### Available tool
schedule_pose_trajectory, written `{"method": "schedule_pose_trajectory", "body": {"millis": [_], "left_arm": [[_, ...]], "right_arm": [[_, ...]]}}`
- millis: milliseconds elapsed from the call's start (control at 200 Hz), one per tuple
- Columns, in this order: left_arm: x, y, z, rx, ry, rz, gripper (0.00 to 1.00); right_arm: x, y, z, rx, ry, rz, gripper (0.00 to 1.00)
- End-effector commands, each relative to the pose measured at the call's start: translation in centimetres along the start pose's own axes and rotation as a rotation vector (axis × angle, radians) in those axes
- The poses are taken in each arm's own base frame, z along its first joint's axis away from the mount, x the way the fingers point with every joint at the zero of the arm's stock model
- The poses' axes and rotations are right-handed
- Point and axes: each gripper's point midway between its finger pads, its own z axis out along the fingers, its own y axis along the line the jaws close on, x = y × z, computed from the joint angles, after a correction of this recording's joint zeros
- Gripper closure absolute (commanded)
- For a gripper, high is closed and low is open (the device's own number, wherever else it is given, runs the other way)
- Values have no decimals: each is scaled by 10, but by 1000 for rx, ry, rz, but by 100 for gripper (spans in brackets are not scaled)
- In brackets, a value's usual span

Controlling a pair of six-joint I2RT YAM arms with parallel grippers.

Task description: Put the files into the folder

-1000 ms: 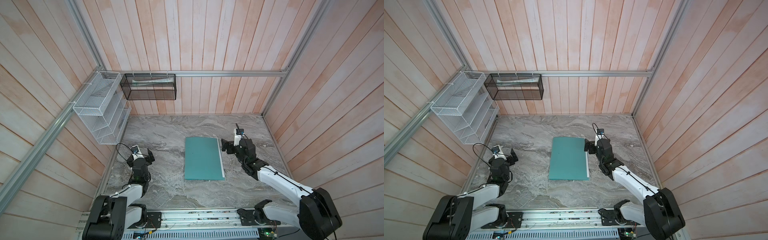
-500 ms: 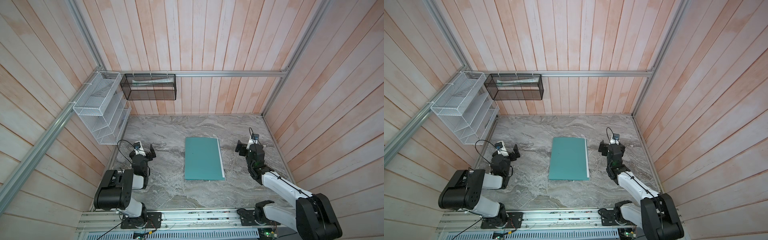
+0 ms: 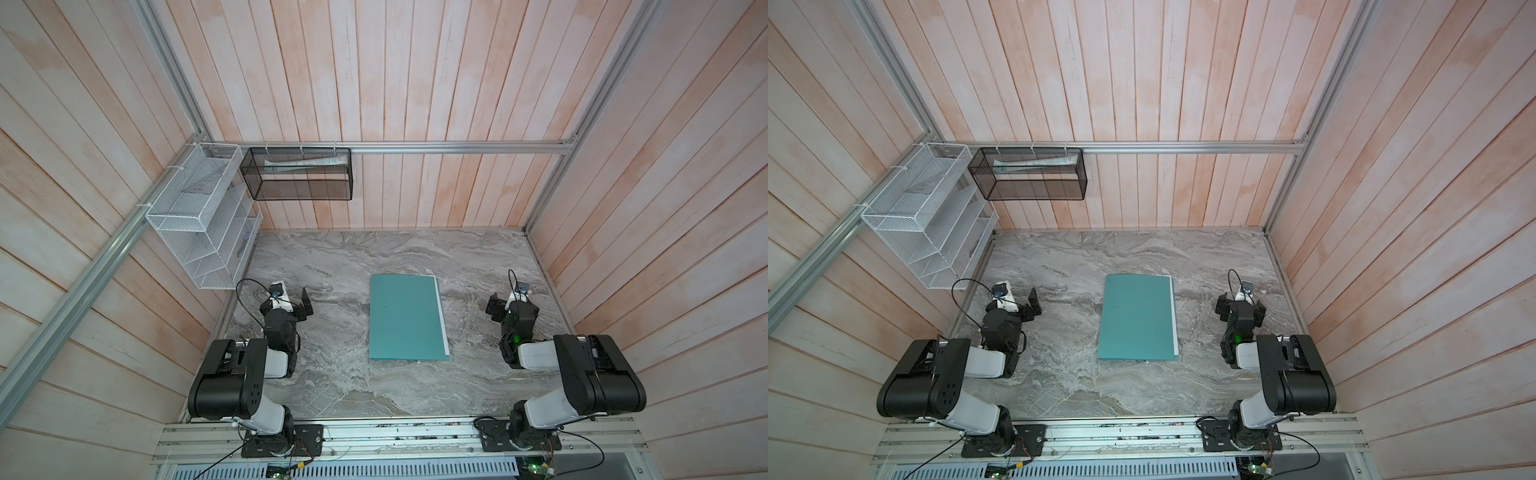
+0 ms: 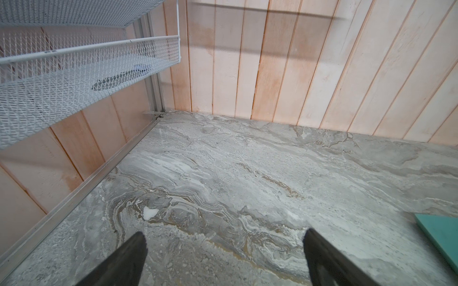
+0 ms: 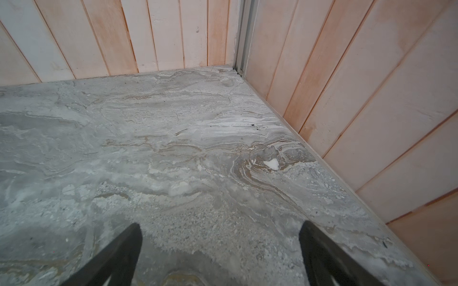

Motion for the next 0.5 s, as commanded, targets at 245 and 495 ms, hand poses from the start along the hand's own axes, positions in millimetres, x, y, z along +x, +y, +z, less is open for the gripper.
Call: {"method": "schedule_pose_trajectory", "body": {"millis": [245,495], "left_arm": [[-10,-4,4,6,-24,15,0],[-9,-4,4,6,-21,16,0]], "right_arm": [[-35,10,-7,-87,-164,32,2],[-34,10,-6,-89,-153,26,2]]}}
